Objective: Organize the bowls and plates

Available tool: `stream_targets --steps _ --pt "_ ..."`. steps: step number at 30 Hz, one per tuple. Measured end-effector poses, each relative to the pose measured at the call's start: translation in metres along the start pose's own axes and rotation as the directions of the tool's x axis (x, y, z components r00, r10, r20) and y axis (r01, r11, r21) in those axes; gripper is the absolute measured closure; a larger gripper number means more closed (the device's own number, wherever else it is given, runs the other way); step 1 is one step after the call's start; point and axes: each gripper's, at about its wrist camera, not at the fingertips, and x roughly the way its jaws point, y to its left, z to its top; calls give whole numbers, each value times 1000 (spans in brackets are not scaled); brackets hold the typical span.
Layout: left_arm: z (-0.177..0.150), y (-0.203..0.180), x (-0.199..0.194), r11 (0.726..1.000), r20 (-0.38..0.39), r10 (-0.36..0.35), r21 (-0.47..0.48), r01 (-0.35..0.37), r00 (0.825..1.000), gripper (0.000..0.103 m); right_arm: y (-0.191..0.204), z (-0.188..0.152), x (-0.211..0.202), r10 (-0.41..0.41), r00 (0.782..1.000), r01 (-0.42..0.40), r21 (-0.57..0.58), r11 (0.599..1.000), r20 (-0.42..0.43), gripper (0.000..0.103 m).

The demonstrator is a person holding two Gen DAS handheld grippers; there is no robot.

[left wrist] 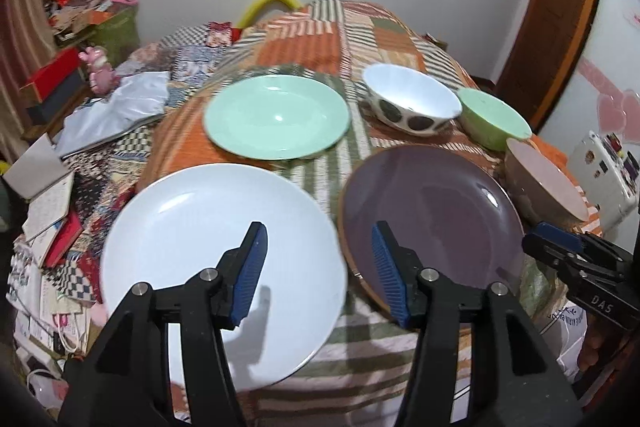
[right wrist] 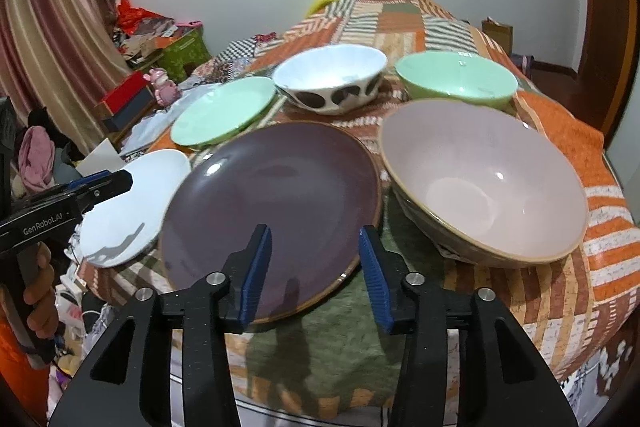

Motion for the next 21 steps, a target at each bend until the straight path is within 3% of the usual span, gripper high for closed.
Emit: stream_targets --steps 4,21 --pt "-4 19 -13 999 22 35 -33 -34 999 43 14 5 -3 14 1000 -14 -32 999 18 45" --pt "-28 113 -25 969 -38 170 -177 -174 985 36 87 34 41 98 995 -98 -212 972 -8 45"
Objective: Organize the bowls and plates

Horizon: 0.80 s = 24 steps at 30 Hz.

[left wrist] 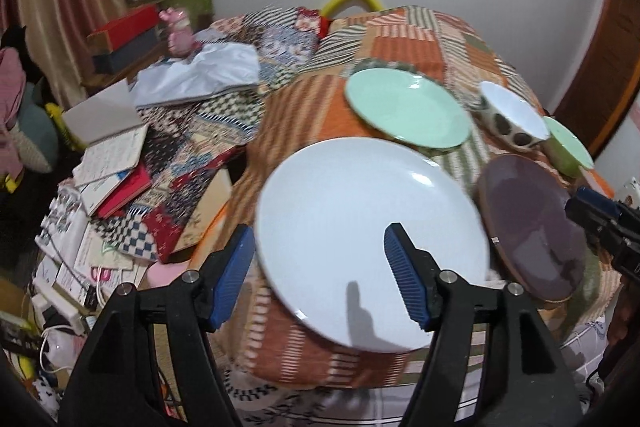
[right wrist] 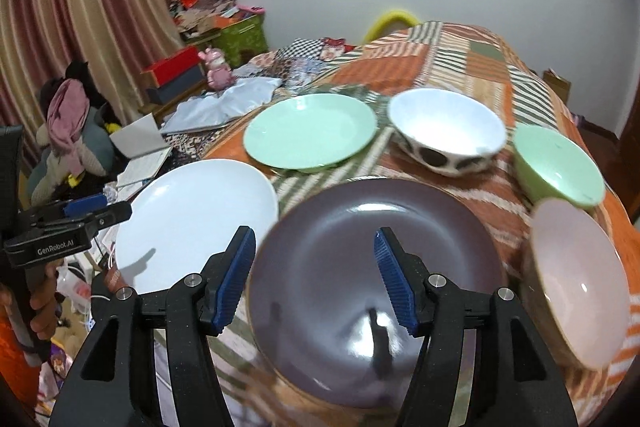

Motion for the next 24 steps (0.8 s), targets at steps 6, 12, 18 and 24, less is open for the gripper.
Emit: stream_targets --steps 6,12,18,24 --pt "-8 22 20 999 -58 17 -48 -20 998 36 19 13 30 34 998 -37 -66 997 -55 45" --pt "-14 30 35 998 -88 -8 -68 2 996 37 34 27 68 64 988 -82 -129 988 -143 45" --pt "-16 32 39 997 -96 -50 -71 43 994 65 40 31 102 87 963 -129 -149 980 -256 62" --pt "-16 32 40 993 -89 -95 -74 89 991 76 44 28 119 80 943 -137 -156 978 -324 70"
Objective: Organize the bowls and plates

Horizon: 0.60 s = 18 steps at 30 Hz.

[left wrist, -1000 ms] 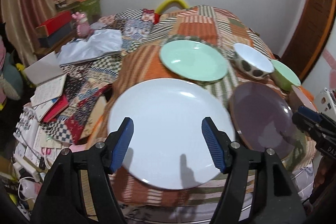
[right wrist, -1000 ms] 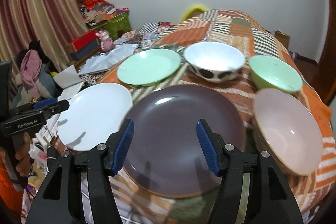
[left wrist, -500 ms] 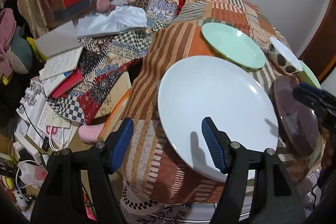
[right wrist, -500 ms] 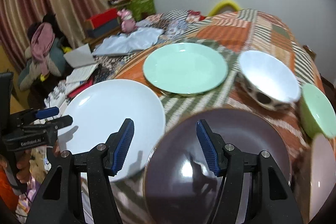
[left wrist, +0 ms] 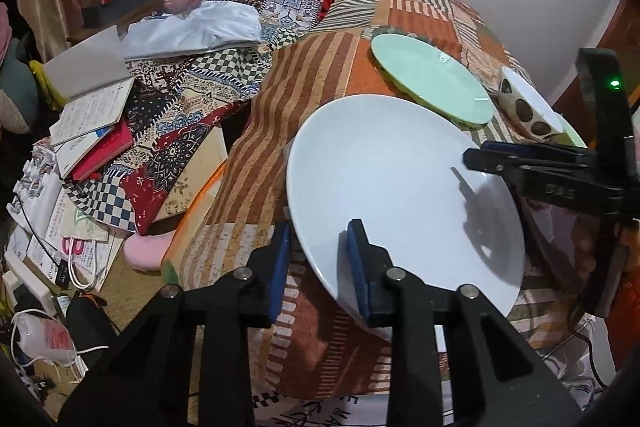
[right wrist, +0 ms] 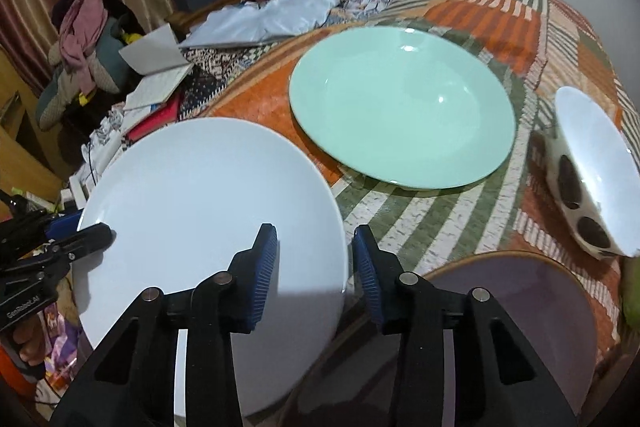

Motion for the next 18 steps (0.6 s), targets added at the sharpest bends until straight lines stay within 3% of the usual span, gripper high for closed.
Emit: stream_targets --steps 6,18 --pt "4 4 1 1000 4 -15 -3 16 1000 80 5 -2 1 -28 1000 28 2 1000 -3 70" --pt "-4 34 -10 998 2 14 -68 -14 1000 79 20 -9 -3 78 997 -78 20 997 4 70"
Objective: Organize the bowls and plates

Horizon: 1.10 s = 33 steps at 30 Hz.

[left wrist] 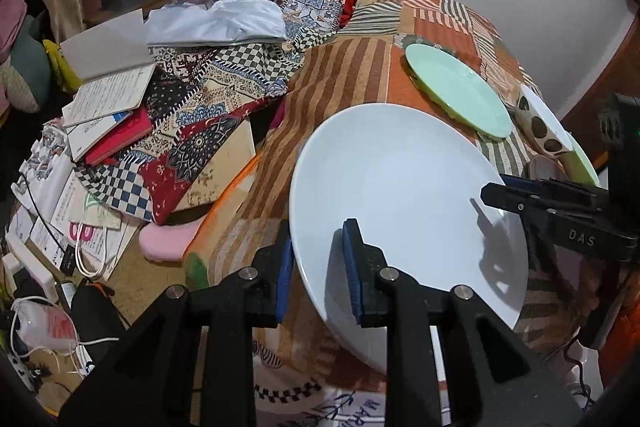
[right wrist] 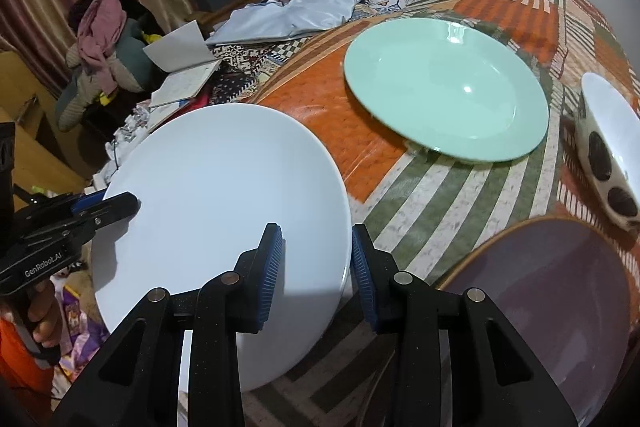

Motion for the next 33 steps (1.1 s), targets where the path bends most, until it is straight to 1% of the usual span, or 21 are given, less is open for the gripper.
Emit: stream_targets --steps 5,9,15,18,22,25,28,33 --pt "-11 -4 -5 1000 -3 -4 11 4 1000 79 -1 -12 1 34 999 -34 26 999 -22 71" --pt "-12 -4 -5 1000 -3 0 2 0 1000 79 3 -14 2 14 1000 -14 16 1000 -3 71" --pt "-11 -10 -12 999 19 21 26 -22 1000 79 3 -13 -2 -1 1000 0 33 999 13 71" --pt "-10 -15 -16 999 31 27 38 -28 999 78 2 -14 -8 -5 999 4 37 999 35 71" --pt "-5 -21 -21 999 46 16 46 -18 999 78 -1 -15 -16 -7 998 4 50 999 68 71" --pt "-2 -30 -26 998 67 17 60 -21 998 78 -5 -18 -24 -8 996 2 62 998 91 71" --pt "1 -39 -30 997 81 14 77 -20 997 78 -8 -20 -34 -25 992 18 63 998 120 71" --pt "5 -56 -37 994 103 -1 104 -10 995 78 -17 -23 -51 -36 986 22 87 996 162 71"
